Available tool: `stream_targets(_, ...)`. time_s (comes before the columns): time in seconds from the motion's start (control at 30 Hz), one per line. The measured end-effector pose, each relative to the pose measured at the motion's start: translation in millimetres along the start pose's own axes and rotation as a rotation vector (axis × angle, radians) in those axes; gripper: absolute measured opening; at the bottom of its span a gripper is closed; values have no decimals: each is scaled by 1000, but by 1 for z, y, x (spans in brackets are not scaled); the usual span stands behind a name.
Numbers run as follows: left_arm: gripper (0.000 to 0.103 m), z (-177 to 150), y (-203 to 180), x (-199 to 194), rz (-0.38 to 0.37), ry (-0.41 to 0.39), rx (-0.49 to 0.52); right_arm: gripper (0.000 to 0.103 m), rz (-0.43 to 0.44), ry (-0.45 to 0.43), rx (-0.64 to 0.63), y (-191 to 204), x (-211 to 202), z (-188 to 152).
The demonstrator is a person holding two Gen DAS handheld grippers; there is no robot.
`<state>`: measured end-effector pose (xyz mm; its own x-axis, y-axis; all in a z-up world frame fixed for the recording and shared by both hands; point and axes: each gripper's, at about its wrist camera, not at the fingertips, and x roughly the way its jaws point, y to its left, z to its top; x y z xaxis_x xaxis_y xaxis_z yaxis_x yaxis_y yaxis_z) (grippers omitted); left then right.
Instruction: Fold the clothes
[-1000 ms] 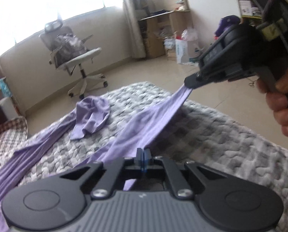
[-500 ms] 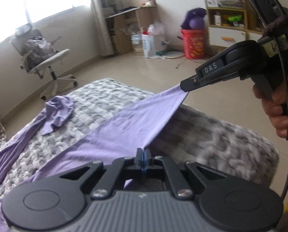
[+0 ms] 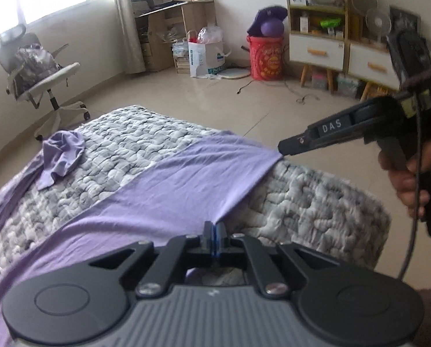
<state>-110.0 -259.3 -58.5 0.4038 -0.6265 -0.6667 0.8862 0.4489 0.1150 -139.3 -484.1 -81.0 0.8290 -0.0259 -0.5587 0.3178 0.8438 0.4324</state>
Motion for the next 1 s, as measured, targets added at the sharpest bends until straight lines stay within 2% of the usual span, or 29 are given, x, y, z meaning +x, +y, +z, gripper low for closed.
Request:
stream_targets(0.07,2,0,4,-5,-34,-17,-31,14,19,-7,2,-1,-1,5)
stream_targets(0.13,4,-1,5,-10,-57,-31,-27,23,30,-18,-12,1,1,10)
stream_targets(0.17,6,-1,4,-11,-61,-32,-20,39,33,-23,-23,3,3,13)
stream_targets(0.2,9,-1,3,-11,-58,-33,-14,45,37,-29,-38,5,6,15)
stream_targets(0.43,15,-10,1,-3,-42,-20,8,45,61,-27,-77,11,45,27)
stream_targets(0.53,16,-12,3,-2,-48,-28,1,36,56,-13,-76,7,61,30)
stream_targets(0.57,17,-12,4,-1,-53,-29,-6,25,57,-12,-75,6,64,30)
stream_targets(0.6,17,-12,5,-1,-56,-30,-13,8,59,-12,-73,6,67,29)
stream_targets(0.63,18,-12,6,0,-60,-31,-21,4,55,-16,-79,7,66,29)
stream_targets(0.7,18,-12,7,0,-64,-35,-28,3,42,-33,-98,10,61,30)
stream_targets(0.83,20,-12,7,-1,-72,-38,-30,2,-59,-121,-171,18,45,34)
stream_targets(1.0,23,-12,11,-6,-58,-39,-45,2,-101,-49,-194,15,63,32)
